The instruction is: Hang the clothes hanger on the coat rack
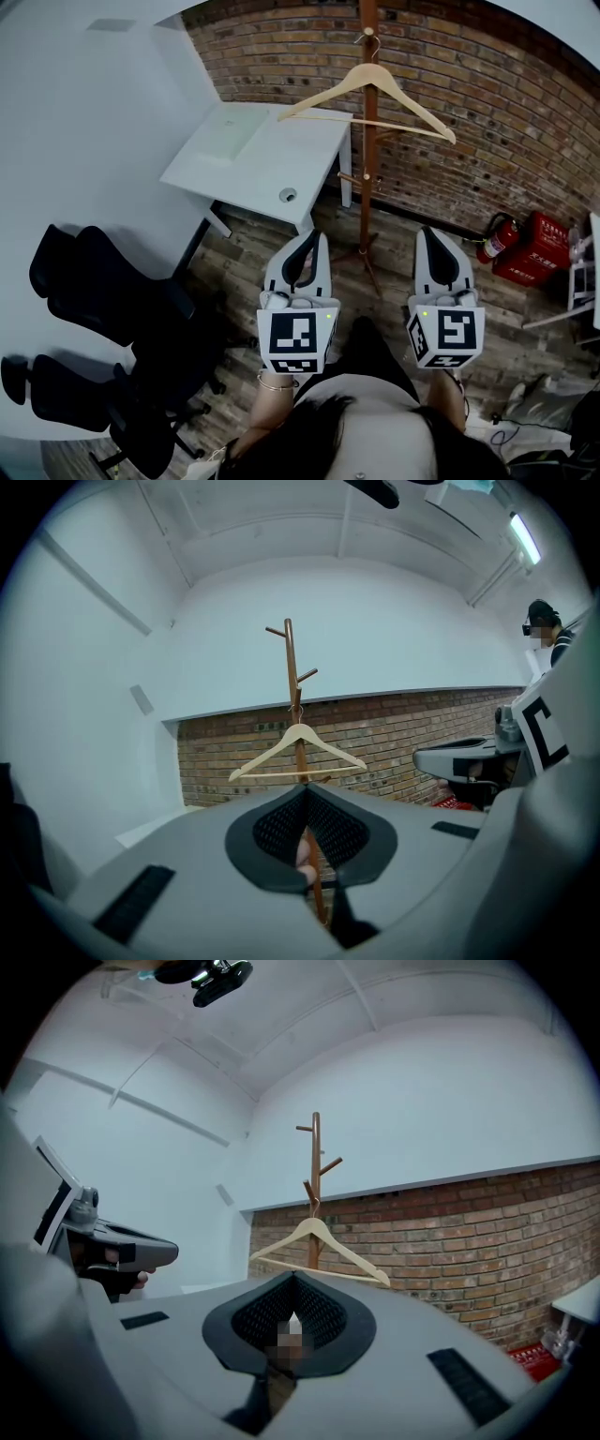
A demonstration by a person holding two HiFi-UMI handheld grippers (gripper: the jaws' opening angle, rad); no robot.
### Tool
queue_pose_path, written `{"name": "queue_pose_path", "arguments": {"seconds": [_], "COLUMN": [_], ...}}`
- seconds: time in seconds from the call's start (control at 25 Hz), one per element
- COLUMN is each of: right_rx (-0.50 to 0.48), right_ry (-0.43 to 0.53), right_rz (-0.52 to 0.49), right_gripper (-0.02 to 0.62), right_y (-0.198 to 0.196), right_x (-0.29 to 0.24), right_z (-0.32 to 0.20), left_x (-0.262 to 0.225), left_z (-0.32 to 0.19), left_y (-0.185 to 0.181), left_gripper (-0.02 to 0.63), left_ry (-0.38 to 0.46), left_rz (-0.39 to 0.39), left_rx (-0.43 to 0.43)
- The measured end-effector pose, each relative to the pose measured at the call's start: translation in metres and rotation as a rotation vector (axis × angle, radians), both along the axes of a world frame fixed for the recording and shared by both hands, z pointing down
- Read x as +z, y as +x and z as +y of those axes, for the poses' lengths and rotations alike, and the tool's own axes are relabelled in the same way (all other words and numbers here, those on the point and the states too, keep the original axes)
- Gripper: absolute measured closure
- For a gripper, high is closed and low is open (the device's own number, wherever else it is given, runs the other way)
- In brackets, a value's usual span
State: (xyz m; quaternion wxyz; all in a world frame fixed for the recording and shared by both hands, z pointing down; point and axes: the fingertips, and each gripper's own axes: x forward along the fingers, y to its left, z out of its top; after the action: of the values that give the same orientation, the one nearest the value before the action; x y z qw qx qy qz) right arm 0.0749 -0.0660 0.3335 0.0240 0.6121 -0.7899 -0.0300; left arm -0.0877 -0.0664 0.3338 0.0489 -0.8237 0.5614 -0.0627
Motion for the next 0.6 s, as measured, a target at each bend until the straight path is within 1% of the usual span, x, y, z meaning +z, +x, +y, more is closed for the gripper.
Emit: {"name": "queue_pose_path", "arguments": {"seconds": [0.2,0.48,0.6], "right_rx": [0.019,0.032,0.03], "right_ry": [-0.001,-0.006,-0.001], "right_rz": [-0.006,-0.004,0.0], "right_gripper": [0.558,0.558,0.558], "right_y": [0.001,0.001,-0.002], "right_x": [0.004,0.003,0.003], "right_z": [0.02,0.035,0.039], "left_x": [0.005,0.006,0.006], "left_z": [0.018,0.034,0.038], "left_y": [0.001,0.0,-0.005], "left_gripper": [0.595,0.595,0.595], "left_ry": [-0.007,-0.016,-0.016], "left_rz": [0.013,0.014,0.032], "left_rx": [0.017,0.034,0.028]}}
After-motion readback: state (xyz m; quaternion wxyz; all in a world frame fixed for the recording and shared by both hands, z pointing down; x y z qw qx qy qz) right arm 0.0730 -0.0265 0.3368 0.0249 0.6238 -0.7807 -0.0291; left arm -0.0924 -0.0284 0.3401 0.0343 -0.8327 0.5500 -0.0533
